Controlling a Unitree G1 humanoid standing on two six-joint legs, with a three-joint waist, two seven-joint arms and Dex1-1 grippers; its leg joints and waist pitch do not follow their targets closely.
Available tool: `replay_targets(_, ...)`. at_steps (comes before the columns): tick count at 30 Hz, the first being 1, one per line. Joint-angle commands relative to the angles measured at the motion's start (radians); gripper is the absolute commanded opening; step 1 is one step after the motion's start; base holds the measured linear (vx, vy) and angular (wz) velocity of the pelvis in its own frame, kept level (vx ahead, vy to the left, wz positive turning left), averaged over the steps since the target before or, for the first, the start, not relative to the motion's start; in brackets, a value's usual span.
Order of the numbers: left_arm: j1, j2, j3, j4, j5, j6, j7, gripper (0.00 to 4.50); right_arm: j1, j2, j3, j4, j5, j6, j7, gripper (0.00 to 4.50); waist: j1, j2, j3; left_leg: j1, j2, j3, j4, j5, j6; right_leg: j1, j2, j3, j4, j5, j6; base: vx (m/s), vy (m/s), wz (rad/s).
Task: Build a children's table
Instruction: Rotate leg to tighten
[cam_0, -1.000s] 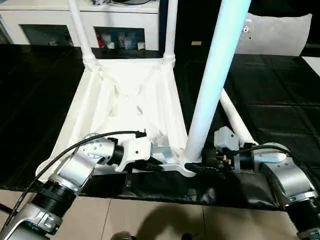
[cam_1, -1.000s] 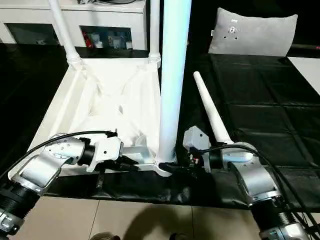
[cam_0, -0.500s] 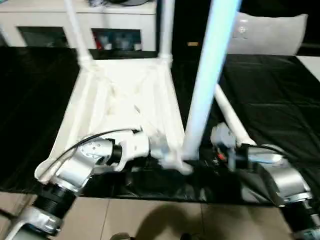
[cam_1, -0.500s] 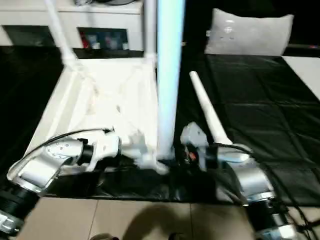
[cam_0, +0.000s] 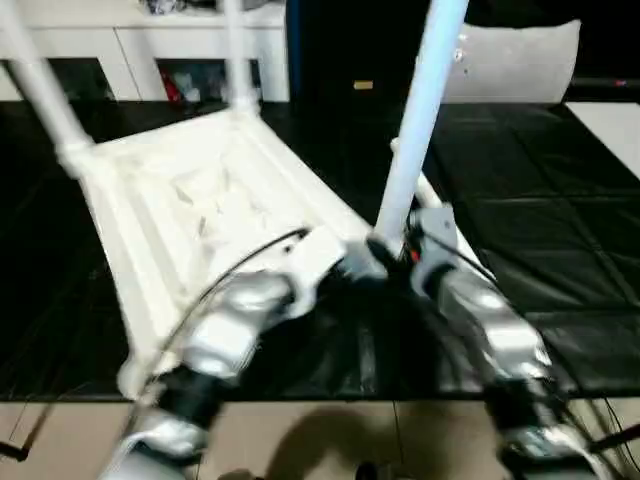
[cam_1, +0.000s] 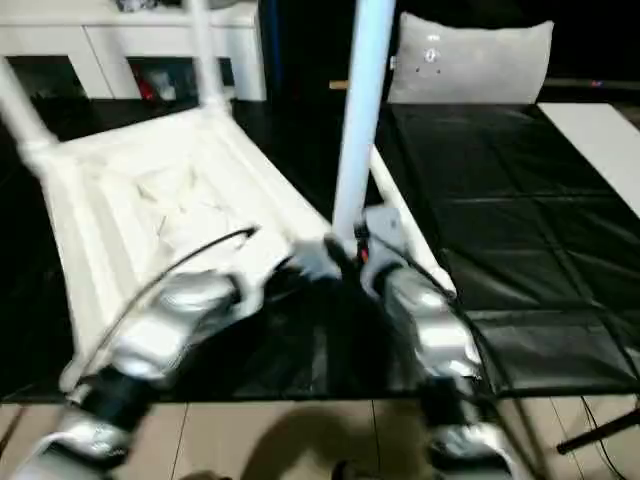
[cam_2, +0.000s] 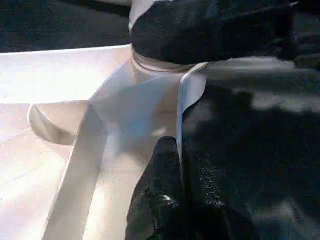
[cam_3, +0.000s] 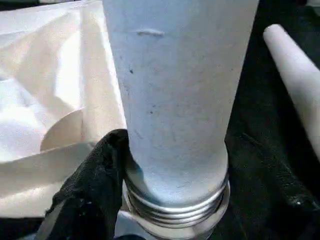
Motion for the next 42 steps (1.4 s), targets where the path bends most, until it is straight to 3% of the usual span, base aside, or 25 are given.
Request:
replay_targets(1,-0.046,-0.049,-0.037,-0.045,-0.015,-0.059,0.009,0.0,0.015,0.079,0.082,0.033,0.052,0.028,0.064,3.35,0.009,-0.01,-0.07,-0.014,0.019,0.002,-0.061,-0.097,0.066,0.067,-0.07,0.045,-0.075,-0.259,-0.16,0.0,0.0,0.0)
replay_targets(6,-0.034,-0.008,-0.034,-0.06,-0.012,-0.06,-0.03,0.0,0.029,0.036,0.087,0.008,0.023,-0.017,0.092,3.73,0.01,-0.008,-0.07,-0.013,0.02,0.003,-0.063,-0.107,0.073,0.069,-0.07,0.044,-0.074,-0.256,-0.171,0.0,0.0,0.0)
replay_targets(10,-0.025,0.039,-0.035,-0.063,-0.023,-0.066,-0.085,0.0,0.049,-0.026,0.063,-0.025,0.041,-0.054,0.162,4.12,0.012,-0.008,-0.069,-0.012,0.022,0.002,-0.064,-0.121,0.072,0.07,-0.071,0.044,-0.076,-0.278,-0.164,0.0,0.0,0.0)
replay_targets(14,-0.017,0.089,-0.037,-0.058,-0.029,-0.089,-0.15,0.0,0.07,-0.103,0.056,-0.059,0.063,-0.103,0.275,4.45,0.016,-0.007,-0.071,-0.014,0.023,0.003,-0.062,-0.107,0.085,0.071,-0.072,0.046,-0.072,-0.243,-0.174,0.0,0.0,0.0)
replay_targets(15,-0.015,0.118,-0.038,-0.054,-0.032,-0.101,-0.185,0.0,0.086,-0.156,0.061,-0.084,0.078,-0.121,0.362,4.45,0.019,-0.003,-0.072,-0.012,0.024,0.004,-0.06,-0.104,0.091,0.071,-0.072,0.046,-0.071,-0.233,-0.181,0.0,0.0,0.0)
replay_targets(19,-0.008,0.199,-0.065,-0.043,-0.032,-0.144,-0.285,0.0,0.124,-0.273,0.075,-0.14,0.117,-0.13,0.558,4.45,0.03,-0.004,-0.07,-0.012,0.025,0.004,-0.06,-0.118,0.107,0.071,-0.071,0.045,-0.071,-0.232,-0.182,0.0,0.0,0.0)
replay_targets(22,0.002,0.254,-0.087,-0.041,-0.036,-0.182,-0.363,0.0,0.136,-0.339,0.085,-0.157,0.129,-0.143,0.643,4.45,0.032,-0.006,-0.068,-0.009,0.026,0.003,-0.062,-0.143,0.1,0.069,-0.072,0.043,-0.078,-0.303,-0.167,0.0,0.0,0.0)
replay_targets(27,0.019,0.332,-0.136,-0.058,-0.049,-0.263,-0.509,0.0,0.132,-0.404,0.125,-0.157,0.116,-0.165,0.738,4.45,0.037,-0.006,-0.067,-0.006,0.028,0.003,-0.063,-0.151,0.085,0.065,-0.071,0.045,-0.077,-0.315,-0.17,0.0,0.0,0.0)
replay_targets(32,0.031,0.39,-0.177,-0.089,-0.066,-0.294,-0.626,0.0,0.122,-0.428,0.157,-0.147,0.106,-0.175,0.792,4.45,0.055,-0.004,-0.068,-0.001,0.033,0.005,-0.063,-0.135,0.084,0.062,-0.072,0.049,-0.068,-0.265,-0.194,0.0,0.0,0.0)
replay_targets(38,0.022,0.407,-0.185,-0.085,-0.07,-0.32,-0.661,0.0,0.111,-0.442,0.189,-0.135,0.115,-0.155,0.841,4.45,0.062,-0.008,-0.067,-0.002,0.032,0.004,-0.066,-0.148,0.075,0.064,-0.075,0.048,-0.073,-0.313,-0.172,0.0,0.0,0.0)
replay_targets(39,0.021,0.41,-0.186,-0.085,-0.071,-0.321,-0.664,0.0,0.111,-0.443,0.192,-0.135,0.117,-0.151,0.845,4.19,0.063,-0.009,-0.067,-0.003,0.032,0.004,-0.065,-0.148,0.074,0.064,-0.075,0.048,-0.072,-0.321,-0.167,0.0,0.0,0.0)
replay_targets(42,0.017,0.414,-0.184,-0.087,-0.076,-0.324,-0.676,0.0,0.108,-0.445,0.199,-0.134,0.12,-0.146,0.86,4.07,0.062,-0.01,-0.067,-0.004,0.031,0.004,-0.065,-0.143,0.073,0.064,-0.074,0.048,-0.072,-0.32,-0.165,0.0,0.0,0.0)
